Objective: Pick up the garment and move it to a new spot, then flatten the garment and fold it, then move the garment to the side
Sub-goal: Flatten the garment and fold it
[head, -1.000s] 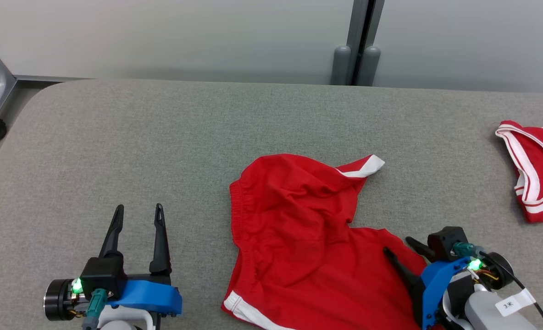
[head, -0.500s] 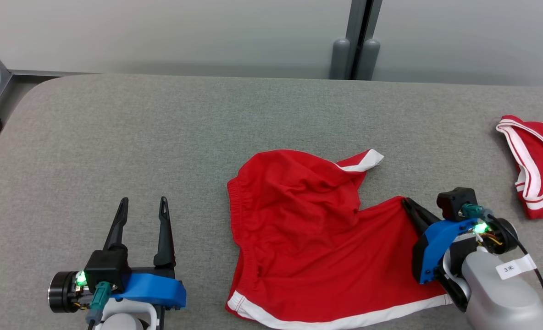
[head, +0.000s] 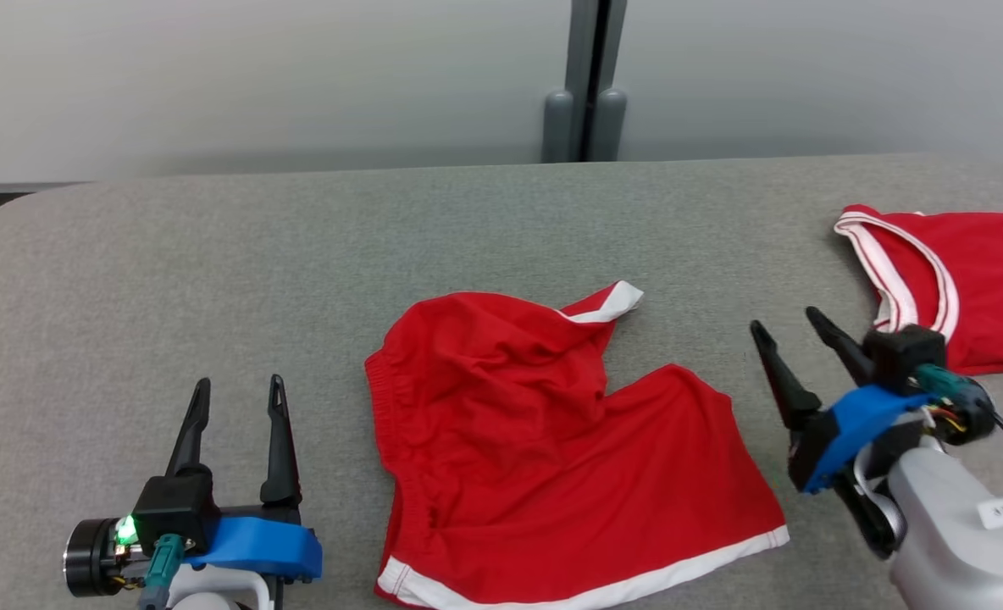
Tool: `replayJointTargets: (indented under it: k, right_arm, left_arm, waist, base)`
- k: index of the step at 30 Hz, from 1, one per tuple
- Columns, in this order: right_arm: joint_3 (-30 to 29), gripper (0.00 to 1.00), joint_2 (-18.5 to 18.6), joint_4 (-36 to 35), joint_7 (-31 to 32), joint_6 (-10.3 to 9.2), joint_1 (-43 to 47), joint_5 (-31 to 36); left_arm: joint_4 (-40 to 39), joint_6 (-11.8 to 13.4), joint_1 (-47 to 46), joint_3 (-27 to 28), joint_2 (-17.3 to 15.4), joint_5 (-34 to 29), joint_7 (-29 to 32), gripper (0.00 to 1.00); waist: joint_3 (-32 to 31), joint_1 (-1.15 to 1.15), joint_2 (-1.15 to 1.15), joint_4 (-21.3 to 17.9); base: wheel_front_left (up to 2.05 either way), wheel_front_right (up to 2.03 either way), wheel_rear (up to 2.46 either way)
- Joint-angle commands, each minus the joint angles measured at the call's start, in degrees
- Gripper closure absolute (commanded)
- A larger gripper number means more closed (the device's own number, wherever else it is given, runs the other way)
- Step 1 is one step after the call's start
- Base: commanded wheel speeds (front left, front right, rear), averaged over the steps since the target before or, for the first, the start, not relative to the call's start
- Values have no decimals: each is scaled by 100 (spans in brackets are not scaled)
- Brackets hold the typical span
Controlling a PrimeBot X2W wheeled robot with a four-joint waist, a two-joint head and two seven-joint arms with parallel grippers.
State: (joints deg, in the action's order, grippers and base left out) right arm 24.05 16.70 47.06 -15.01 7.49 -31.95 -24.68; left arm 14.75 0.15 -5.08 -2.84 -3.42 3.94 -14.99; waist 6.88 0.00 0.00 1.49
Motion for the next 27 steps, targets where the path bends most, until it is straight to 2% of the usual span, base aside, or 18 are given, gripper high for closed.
replayJointTargets:
  k: [1,4,11,19,27]
  right_arm:
    - [-220,0,86,-275,-14,1,330,70]
    - [-768,0,136,-884,-16,1,657,249]
    - [-1683,0,-122,-1990,-17,2,1544,630]
    - [-1991,0,-561,-2826,-18,1,2363,986]
    - [-2131,0,-828,-3385,-17,1,3033,1251]
  left_arm:
    - [-36,31,42,28,-41,-50,-24,0]
    - [-71,23,121,72,-69,-54,-24,0]
    - [-142,5,266,120,-104,-99,-24,0]
    - [-215,13,464,84,-98,-144,-24,0]
    - [-243,39,633,133,-133,-130,-24,0]
  waist:
    - [-91,0,0,-125]
    - [-149,0,0,-232]
    - [-279,0,0,-380]
    - [-438,0,0,-361]
    - [-618,0,0,-228]
  base:
    - [0,0,0]
    - [0,0,0]
    - [0,0,0]
    - [0,0,0]
    - [0,0,0]
